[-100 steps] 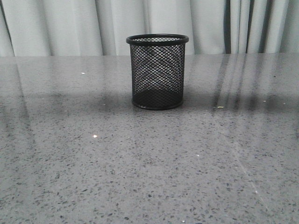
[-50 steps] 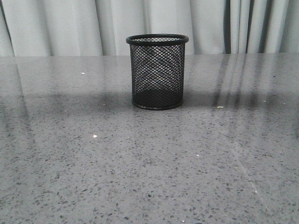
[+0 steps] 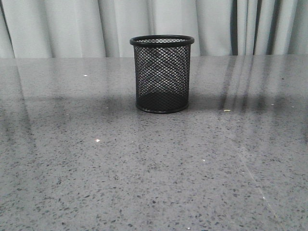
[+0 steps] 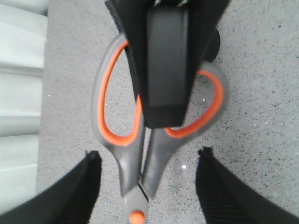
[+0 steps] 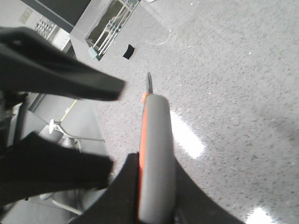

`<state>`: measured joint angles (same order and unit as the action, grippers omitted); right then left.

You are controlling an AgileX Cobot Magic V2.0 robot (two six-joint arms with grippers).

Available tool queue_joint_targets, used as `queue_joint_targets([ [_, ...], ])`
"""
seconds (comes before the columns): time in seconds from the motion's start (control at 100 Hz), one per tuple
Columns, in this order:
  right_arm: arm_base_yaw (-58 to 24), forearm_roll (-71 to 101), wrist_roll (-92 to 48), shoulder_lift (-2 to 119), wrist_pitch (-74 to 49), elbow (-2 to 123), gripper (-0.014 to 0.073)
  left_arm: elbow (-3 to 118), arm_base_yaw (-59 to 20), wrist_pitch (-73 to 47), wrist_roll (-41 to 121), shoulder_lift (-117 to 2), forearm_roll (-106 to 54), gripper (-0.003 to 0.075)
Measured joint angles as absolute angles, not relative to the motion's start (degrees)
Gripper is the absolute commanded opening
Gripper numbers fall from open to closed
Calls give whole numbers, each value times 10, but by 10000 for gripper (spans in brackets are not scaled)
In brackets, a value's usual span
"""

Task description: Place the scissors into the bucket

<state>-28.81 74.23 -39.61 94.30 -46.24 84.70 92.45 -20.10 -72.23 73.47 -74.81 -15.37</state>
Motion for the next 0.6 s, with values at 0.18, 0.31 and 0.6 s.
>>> queue_joint_targets([
  [0.18,-263,688,-396,907,-459,847,-44,926,-201,-723,668,-707,-154,462],
  [0.31,-241,640,-386,868,-459,847,-44,926,-183,-706,566,-687,-156,462],
  [0.6,-214,400,-236,781,-512,852,-44,926,-130,-694,408,-673,-157,462],
])
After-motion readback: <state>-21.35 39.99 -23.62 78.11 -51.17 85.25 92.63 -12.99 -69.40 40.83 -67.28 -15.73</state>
